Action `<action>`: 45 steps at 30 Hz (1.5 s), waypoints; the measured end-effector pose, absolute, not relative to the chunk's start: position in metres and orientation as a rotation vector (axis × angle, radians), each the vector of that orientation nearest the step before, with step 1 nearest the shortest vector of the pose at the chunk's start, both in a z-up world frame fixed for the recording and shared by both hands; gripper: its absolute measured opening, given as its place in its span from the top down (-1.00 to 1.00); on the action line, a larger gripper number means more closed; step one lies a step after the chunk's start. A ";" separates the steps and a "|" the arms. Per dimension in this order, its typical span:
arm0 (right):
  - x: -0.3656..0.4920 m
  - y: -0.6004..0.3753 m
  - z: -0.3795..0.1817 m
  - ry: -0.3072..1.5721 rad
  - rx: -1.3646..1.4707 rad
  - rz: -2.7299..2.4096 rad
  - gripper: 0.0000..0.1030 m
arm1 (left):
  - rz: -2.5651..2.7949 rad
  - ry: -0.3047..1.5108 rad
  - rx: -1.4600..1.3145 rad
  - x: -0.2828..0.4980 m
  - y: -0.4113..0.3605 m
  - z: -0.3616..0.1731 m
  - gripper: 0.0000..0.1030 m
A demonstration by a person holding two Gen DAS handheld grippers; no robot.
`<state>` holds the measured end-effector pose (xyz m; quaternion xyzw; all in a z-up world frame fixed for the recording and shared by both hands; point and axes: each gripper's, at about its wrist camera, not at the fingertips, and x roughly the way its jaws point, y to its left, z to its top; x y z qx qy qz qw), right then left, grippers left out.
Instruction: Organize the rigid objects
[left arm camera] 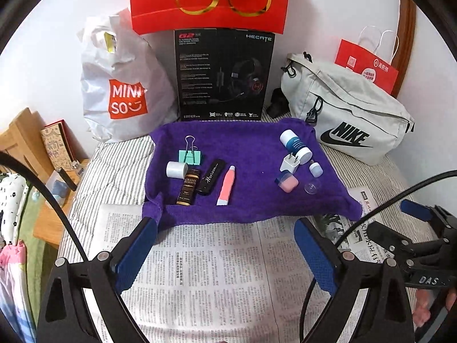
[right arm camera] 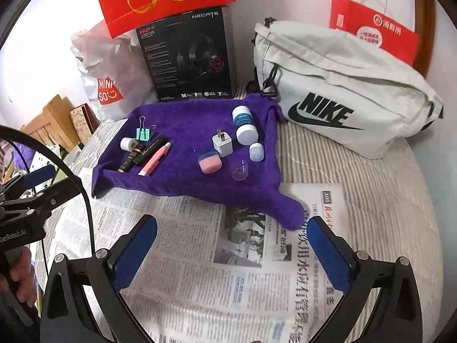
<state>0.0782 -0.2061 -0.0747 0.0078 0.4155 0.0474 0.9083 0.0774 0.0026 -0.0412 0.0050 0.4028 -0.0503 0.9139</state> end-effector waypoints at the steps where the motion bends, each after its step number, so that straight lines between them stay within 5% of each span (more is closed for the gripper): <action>1: 0.076 -0.205 -0.073 0.855 0.006 0.085 -1.00 | -0.088 0.836 0.008 0.077 0.004 -0.042 -0.89; 45: 0.051 -0.211 -0.064 0.861 0.030 0.015 -1.00 | -0.104 0.850 0.059 0.055 -0.009 -0.036 -0.89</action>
